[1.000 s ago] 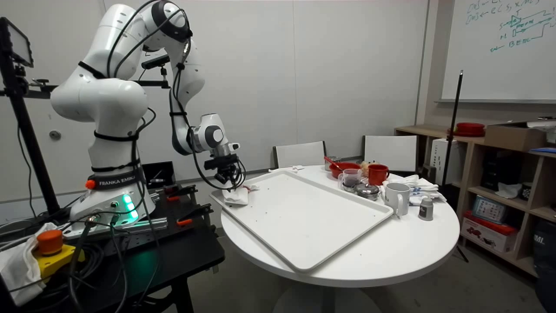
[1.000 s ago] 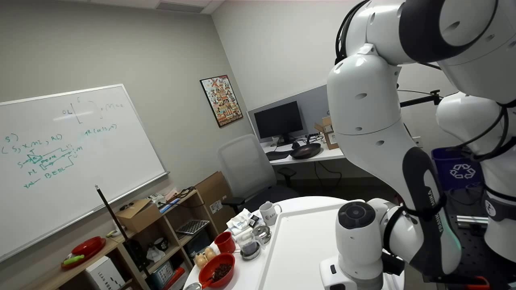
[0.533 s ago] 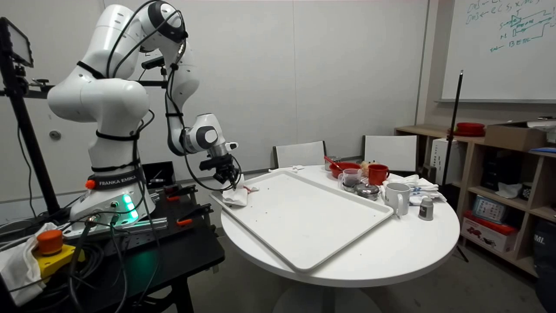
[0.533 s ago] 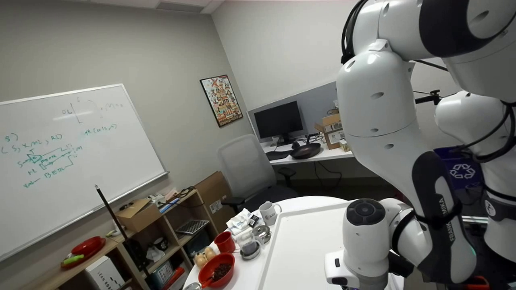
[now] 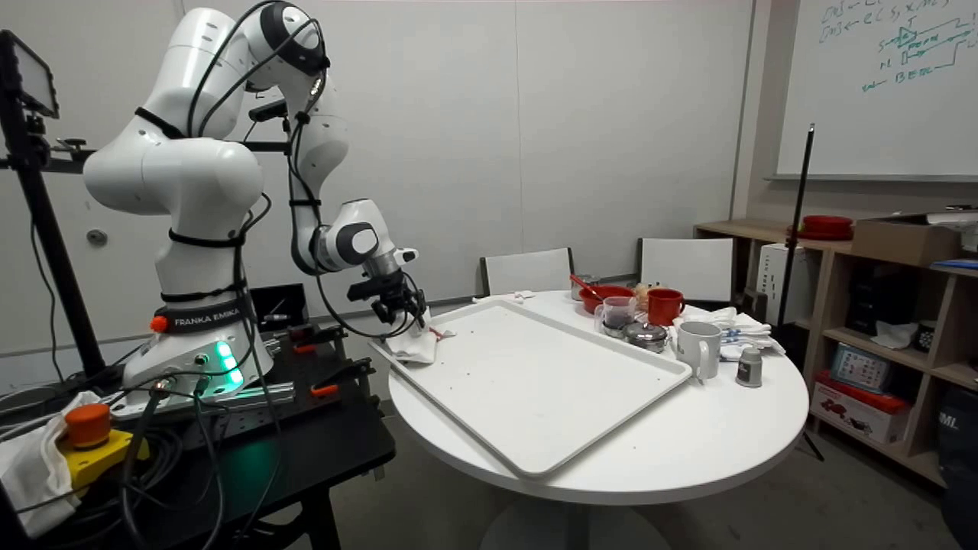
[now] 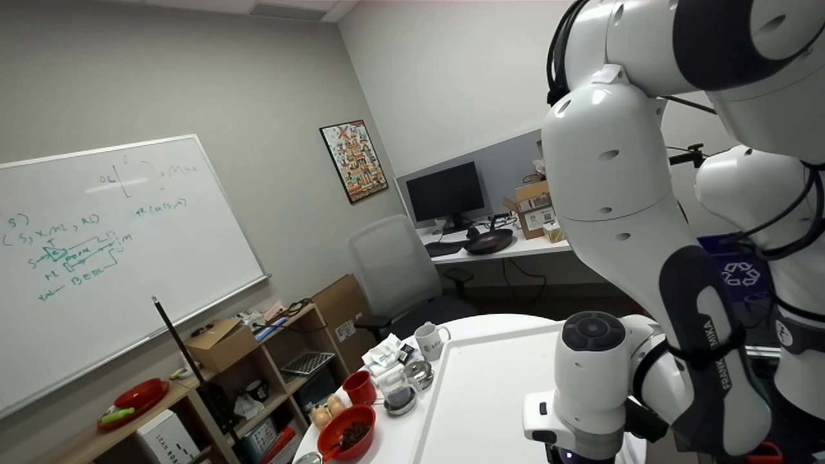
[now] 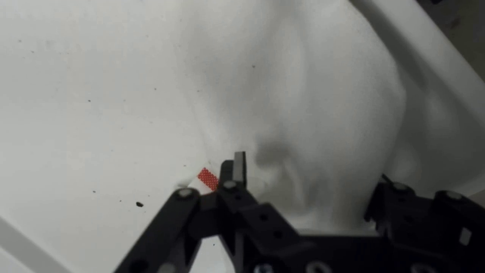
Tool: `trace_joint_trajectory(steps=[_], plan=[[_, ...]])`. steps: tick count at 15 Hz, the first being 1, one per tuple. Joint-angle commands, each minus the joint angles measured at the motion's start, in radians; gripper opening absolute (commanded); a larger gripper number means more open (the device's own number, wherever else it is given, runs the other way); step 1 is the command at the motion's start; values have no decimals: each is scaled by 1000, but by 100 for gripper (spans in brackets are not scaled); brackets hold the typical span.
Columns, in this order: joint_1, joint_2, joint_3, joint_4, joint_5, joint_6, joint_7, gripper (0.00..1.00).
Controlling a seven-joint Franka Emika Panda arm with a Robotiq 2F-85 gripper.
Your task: Use the white towel to wipe the tray
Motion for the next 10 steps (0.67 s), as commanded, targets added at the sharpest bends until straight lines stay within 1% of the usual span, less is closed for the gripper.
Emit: trace_joint_trajectory(steps=[1, 5, 6, 7, 8, 10], plan=[[30, -74, -11, -42, 68, 0, -52, 98], [50, -155, -20, -85, 90, 0, -91, 100], [26, -183, -5, -100, 76, 0, -97, 100], [-10, -212, 18, -116, 56, 0, -100, 100], [-84, -188, 69, -76, 25, 0, -83, 100], [-211, -222, 146, -62, -24, -27, -64, 100]])
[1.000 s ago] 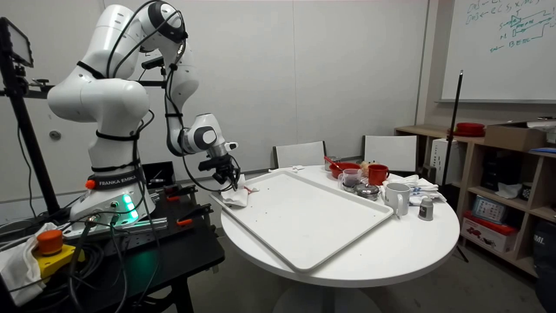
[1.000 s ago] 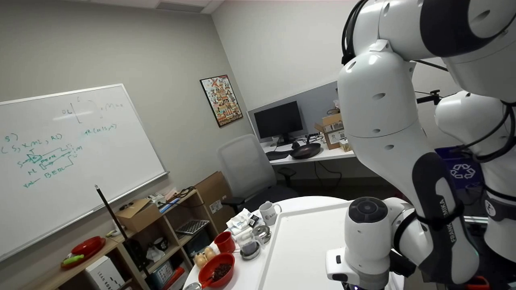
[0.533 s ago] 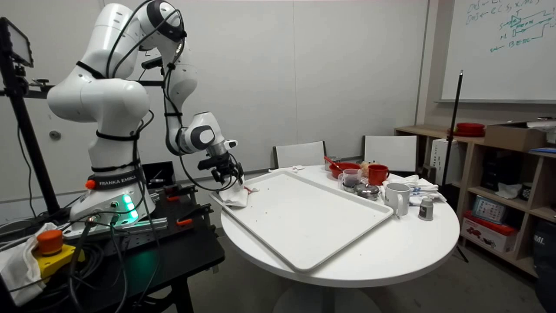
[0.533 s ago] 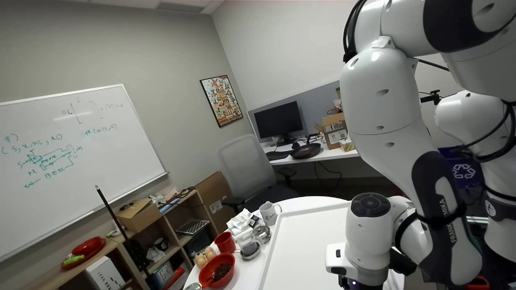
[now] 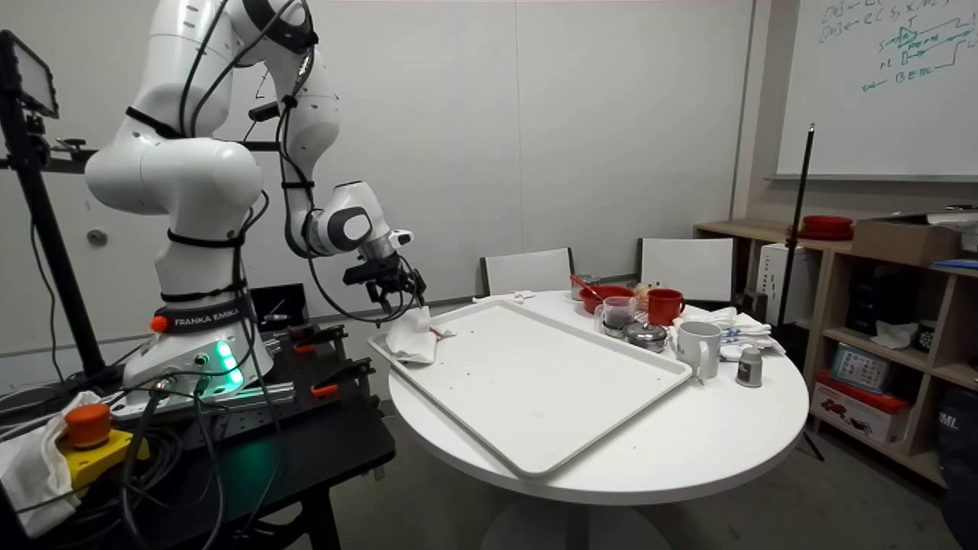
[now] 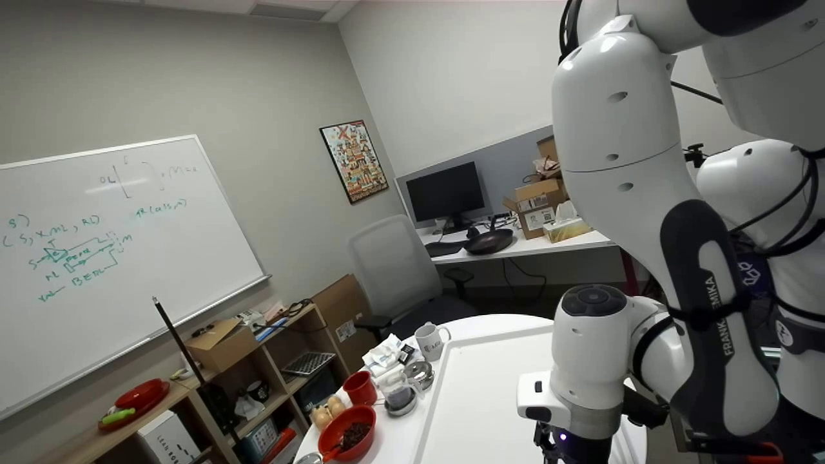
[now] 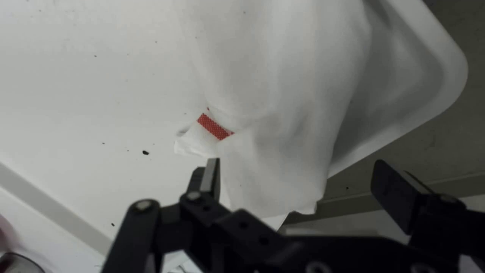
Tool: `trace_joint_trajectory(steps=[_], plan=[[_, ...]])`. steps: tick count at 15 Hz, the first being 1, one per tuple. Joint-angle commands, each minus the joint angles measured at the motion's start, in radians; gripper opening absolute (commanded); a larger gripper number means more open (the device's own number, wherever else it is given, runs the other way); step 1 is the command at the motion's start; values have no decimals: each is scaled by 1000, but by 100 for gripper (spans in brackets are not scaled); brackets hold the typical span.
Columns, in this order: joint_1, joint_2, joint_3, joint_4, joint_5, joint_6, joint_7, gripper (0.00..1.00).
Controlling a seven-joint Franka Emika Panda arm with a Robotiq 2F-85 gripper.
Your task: Use the white towel to wipe the tray
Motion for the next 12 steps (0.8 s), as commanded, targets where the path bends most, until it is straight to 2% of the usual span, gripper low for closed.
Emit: trace_joint_trajectory(steps=[1, 2, 4, 7, 8, 12], plan=[[-251, -74, 143, 5, -86, -20, 7, 100], [-315, -128, 172, -55, -105, -2, 8, 100], [-470, -103, 228, 3, -229, -17, 99, 100], [-677, -145, 294, -31, -354, -1, 180, 100], [-737, -113, 312, 5, -403, -1, 220, 100], [-957, -115, 396, -3, -533, -1, 306, 100]])
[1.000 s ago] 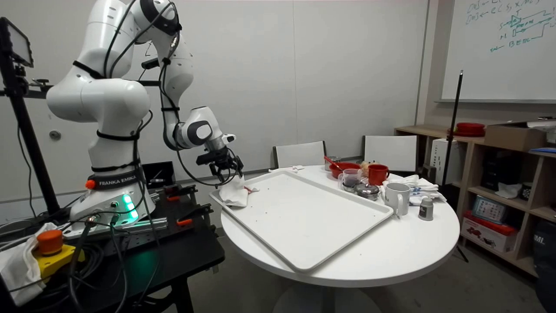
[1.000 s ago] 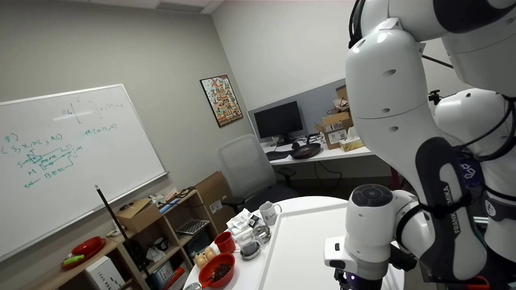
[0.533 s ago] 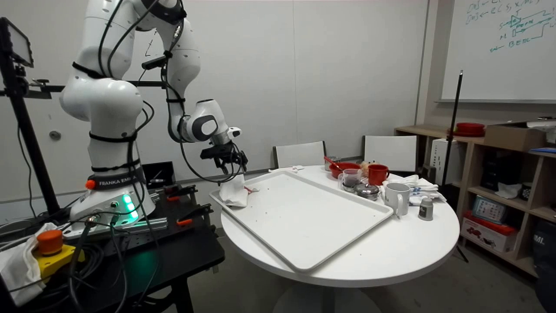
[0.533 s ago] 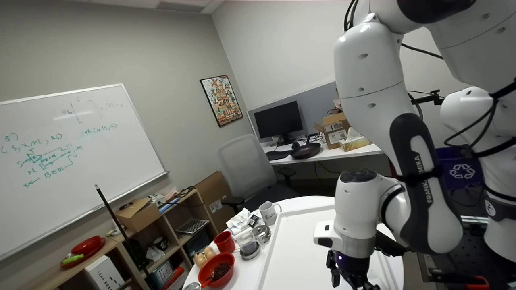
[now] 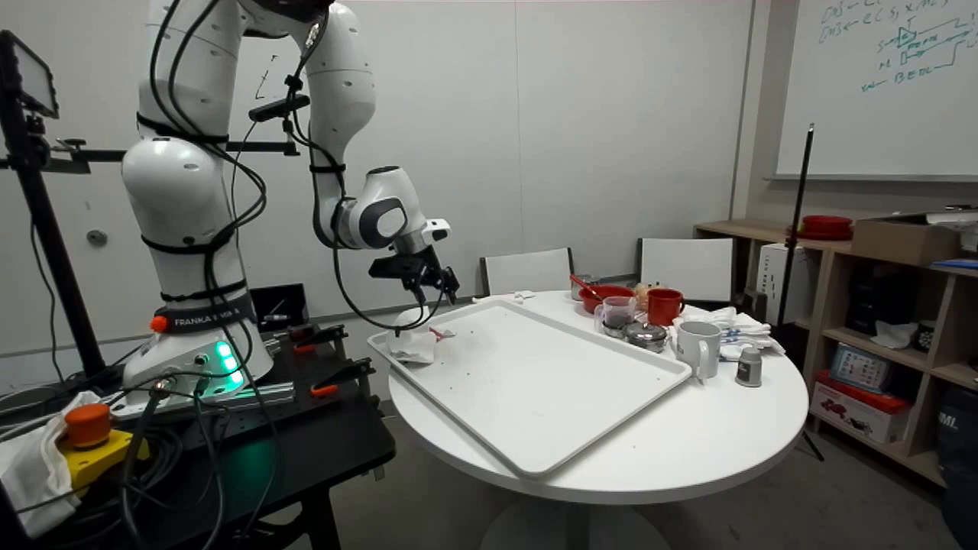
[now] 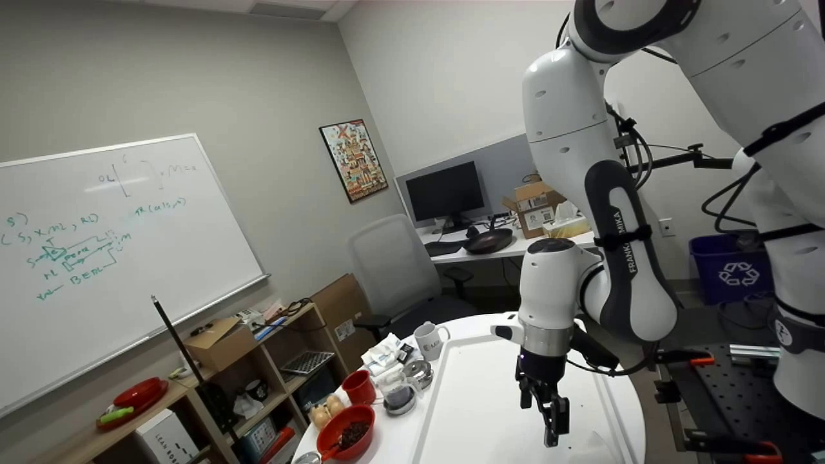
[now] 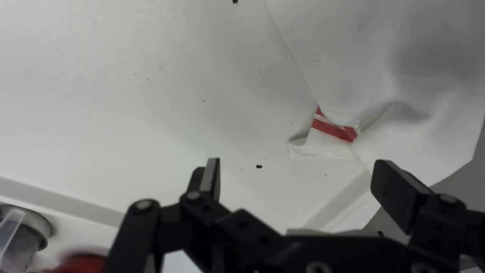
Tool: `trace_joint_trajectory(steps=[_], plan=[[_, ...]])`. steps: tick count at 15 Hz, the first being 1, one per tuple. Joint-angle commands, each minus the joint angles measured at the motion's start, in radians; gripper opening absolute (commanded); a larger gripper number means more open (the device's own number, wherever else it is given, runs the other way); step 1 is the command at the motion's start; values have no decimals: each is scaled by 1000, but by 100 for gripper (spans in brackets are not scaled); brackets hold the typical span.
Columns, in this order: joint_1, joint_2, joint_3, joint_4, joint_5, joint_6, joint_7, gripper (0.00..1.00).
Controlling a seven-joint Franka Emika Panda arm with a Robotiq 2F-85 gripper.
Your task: Use the white towel to wipe the tray
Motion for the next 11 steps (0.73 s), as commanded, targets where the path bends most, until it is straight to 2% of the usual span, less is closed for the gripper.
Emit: trace_joint_trajectory(steps=[1, 6, 7, 9, 11], plan=[[-180, -4, 85, -1, -124, -2, 105, 100], [-387, 7, 192, -1, -237, -3, 200, 100], [-322, 4, 149, -1, -188, -1, 144, 100], [-367, 6, 173, -1, -208, -1, 160, 100], [-374, 7, 178, -1, -210, -1, 164, 100]])
